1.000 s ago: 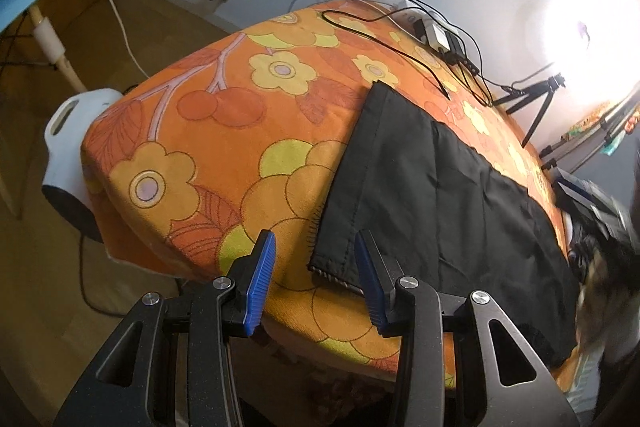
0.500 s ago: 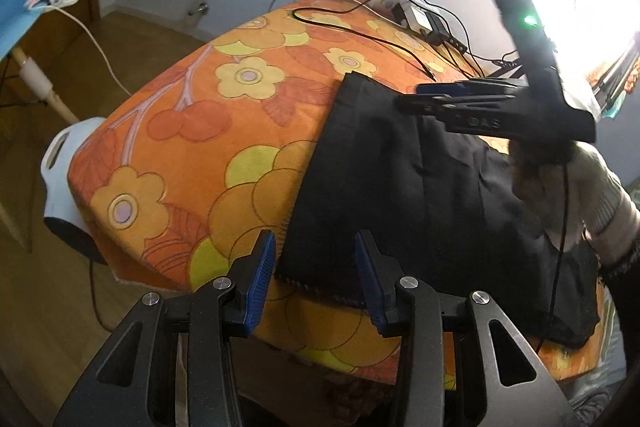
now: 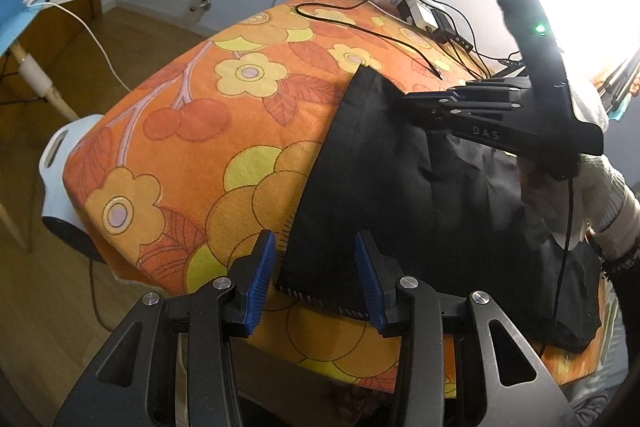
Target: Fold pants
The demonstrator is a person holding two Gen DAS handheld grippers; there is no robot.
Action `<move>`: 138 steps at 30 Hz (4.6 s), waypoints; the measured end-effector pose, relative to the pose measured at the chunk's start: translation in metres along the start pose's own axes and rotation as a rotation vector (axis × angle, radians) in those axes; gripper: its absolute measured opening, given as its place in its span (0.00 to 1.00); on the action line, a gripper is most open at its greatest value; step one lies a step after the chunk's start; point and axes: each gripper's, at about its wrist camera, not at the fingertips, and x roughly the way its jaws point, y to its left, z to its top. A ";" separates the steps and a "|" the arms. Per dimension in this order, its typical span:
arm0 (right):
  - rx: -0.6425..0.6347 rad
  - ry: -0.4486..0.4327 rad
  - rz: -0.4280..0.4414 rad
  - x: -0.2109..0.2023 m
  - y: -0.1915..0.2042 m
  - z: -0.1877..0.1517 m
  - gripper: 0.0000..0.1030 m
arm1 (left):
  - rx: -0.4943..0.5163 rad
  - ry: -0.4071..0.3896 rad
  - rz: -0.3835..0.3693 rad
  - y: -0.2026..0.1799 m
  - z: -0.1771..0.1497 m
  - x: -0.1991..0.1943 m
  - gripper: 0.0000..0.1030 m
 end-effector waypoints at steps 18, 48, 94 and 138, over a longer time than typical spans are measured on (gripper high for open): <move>-0.007 -0.040 -0.048 -0.003 0.005 0.010 0.29 | -0.005 0.007 -0.017 0.004 -0.002 0.000 0.38; -0.031 -0.060 -0.099 0.012 0.008 0.030 0.07 | 0.001 0.011 -0.026 0.002 0.001 -0.002 0.38; 0.139 -0.062 0.145 -0.040 0.097 -0.072 0.09 | -0.267 0.073 -0.199 0.020 0.015 0.007 0.48; 0.374 -0.220 0.241 -0.103 0.032 -0.108 0.52 | -0.271 -0.027 -0.262 -0.001 0.023 0.013 0.11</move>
